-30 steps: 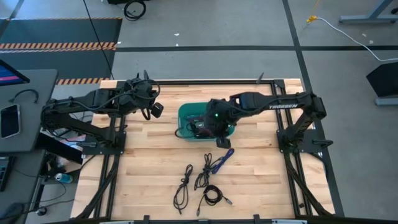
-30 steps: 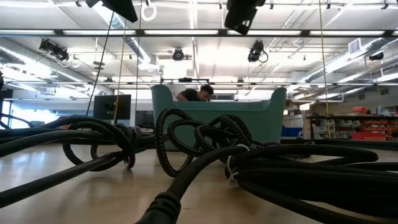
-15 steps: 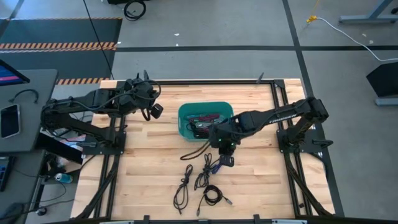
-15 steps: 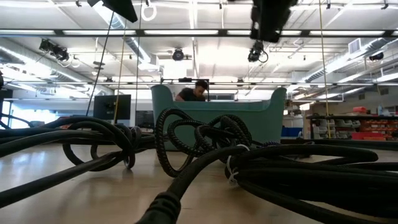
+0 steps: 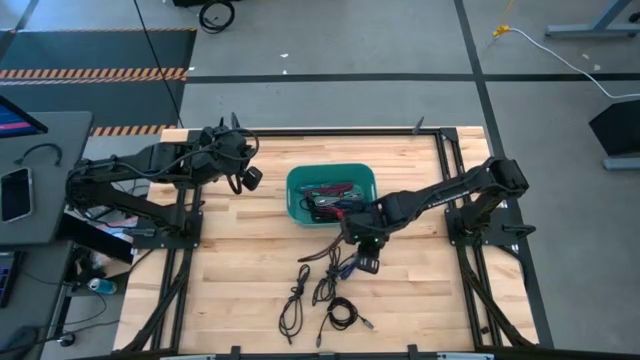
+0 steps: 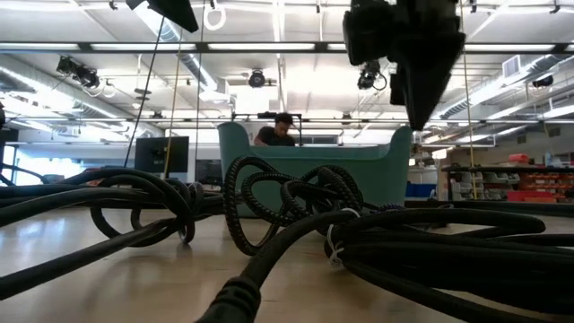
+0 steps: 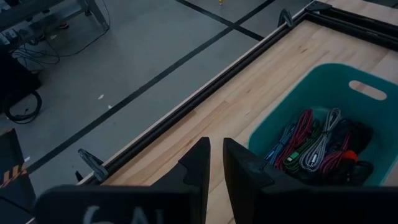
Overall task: Pick and place USB-C Cables
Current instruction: Put the purple charger cable into the light blue bin
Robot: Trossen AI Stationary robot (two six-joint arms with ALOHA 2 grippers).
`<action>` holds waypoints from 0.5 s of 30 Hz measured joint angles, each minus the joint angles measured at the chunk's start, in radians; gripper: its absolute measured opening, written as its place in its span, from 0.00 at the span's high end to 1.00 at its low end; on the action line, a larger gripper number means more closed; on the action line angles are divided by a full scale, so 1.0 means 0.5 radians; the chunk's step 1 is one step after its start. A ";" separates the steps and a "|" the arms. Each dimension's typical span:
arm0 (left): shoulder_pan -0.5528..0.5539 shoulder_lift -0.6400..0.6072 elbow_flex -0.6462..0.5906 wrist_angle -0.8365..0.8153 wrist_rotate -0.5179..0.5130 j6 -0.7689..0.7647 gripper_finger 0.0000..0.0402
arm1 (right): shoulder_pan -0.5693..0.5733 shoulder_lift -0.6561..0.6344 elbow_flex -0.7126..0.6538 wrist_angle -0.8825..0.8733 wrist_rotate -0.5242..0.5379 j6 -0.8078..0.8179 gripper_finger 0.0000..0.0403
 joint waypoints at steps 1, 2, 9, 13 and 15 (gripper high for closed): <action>0.000 0.000 0.000 0.000 0.000 0.000 0.87 | 0.012 0.000 -0.025 0.020 0.004 0.000 0.78; 0.000 0.000 0.000 0.000 0.000 0.000 0.87 | 0.023 0.000 -0.049 0.051 0.016 -0.004 0.76; 0.000 0.000 0.000 0.001 0.000 0.000 0.87 | 0.094 0.000 -0.258 0.285 0.177 -0.073 0.67; -0.001 0.000 0.000 0.001 0.000 0.000 0.87 | 0.138 -0.001 -0.363 0.310 0.342 -0.206 0.66; 0.000 0.000 0.000 0.001 0.000 0.000 0.87 | 0.148 -0.001 -0.422 0.341 0.387 -0.251 0.66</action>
